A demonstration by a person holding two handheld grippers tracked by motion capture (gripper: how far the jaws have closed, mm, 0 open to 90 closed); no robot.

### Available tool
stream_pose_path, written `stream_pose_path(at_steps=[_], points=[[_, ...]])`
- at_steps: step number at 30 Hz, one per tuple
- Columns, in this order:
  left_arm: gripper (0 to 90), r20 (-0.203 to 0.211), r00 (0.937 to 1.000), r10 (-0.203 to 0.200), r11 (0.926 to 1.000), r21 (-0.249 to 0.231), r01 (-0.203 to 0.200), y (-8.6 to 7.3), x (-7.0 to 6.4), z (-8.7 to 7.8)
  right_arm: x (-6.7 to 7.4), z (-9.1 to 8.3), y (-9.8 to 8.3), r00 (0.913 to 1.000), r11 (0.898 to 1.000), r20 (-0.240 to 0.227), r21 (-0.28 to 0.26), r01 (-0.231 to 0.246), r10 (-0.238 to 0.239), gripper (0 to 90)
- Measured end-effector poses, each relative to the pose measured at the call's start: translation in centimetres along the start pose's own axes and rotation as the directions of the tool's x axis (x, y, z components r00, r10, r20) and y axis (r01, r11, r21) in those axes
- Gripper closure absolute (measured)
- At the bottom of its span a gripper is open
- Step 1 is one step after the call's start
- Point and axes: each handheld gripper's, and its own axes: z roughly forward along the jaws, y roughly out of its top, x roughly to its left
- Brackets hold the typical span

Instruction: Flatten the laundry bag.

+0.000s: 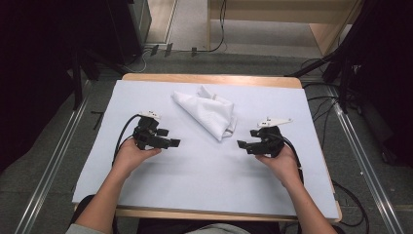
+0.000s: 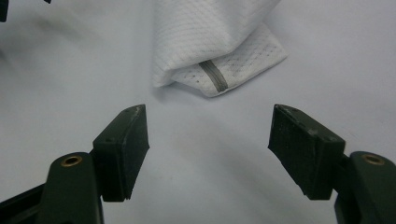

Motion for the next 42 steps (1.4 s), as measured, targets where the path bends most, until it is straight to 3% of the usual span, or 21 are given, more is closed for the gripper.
stream_pose_path(at_steps=[1, 3, 6, 8, 11, 15, 21, 35, 42], points=[[24.3, -0.009, 0.9998, 0.018, 0.9998, 0.007, -0.018, 0.0, -0.1, 0.0, 0.0, 0.0, 0.0, 1.0000, 1.000, 0.000, -0.001, -0.002, 0.002, 29.8], [31.8, -0.019, 0.9997, 0.017, 0.9998, 0.014, -0.016, 0.0, -0.2, 0.0, 0.0, -0.1, 0.0, 0.9999, 1.000, 0.000, 0.002, -0.016, 0.016, 31.2], [35.3, -0.021, 0.9997, 0.013, 0.9997, 0.023, -0.013, 0.0, -0.1, 0.0, 0.0, -0.1, 0.0, 0.9999, 1.000, 0.003, 0.004, -0.013, 0.013, 31.6], [37.1, -0.007, 0.9999, -0.009, 0.9995, 0.030, 0.009, 0.0, 0.0, -0.1, -0.1, -0.2, 0.0, 0.9998, 1.000, 0.000, 0.011, -0.019, 0.019, 32.4], [39.6, 0.034, 0.9961, -0.082, 0.9948, 0.065, 0.079, -0.1, 0.6, -0.1, 0.0, -0.2, 0.0, 0.9996, 0.999, -0.001, 0.017, -0.027, 0.027, 33.0], [40.9, 0.016, 0.9970, -0.076, 0.9963, 0.042, 0.076, -0.2, 1.0, -0.5, 0.1, -0.2, 0.0, 0.9998, 1.000, 0.007, 0.016, -0.021, 0.021, 34.4], [41.2, 0.021, 0.9965, -0.081, 0.9967, 0.005, 0.081, 0.2, 0.9, -0.9, 0.2, -0.1, 0.0, 0.9991, 0.999, 0.009, 0.019, -0.042, 0.042, 35.3], [40.4, 0.017, 0.9985, -0.051, 0.9986, 0.015, 0.051, 0.2, 0.9, -0.7, 0.2, 0.1, 0.4, 0.9971, 0.997, 0.017, 0.020, -0.074, 0.074, 36.7], [39.5, 0.010, 0.9984, -0.056, 0.9984, 0.014, 0.055, 0.1, 0.9, -0.8, 0.1, 0.2, 0.9, 0.9962, 0.996, 0.016, 0.017, -0.086, 0.085, 37.6]])
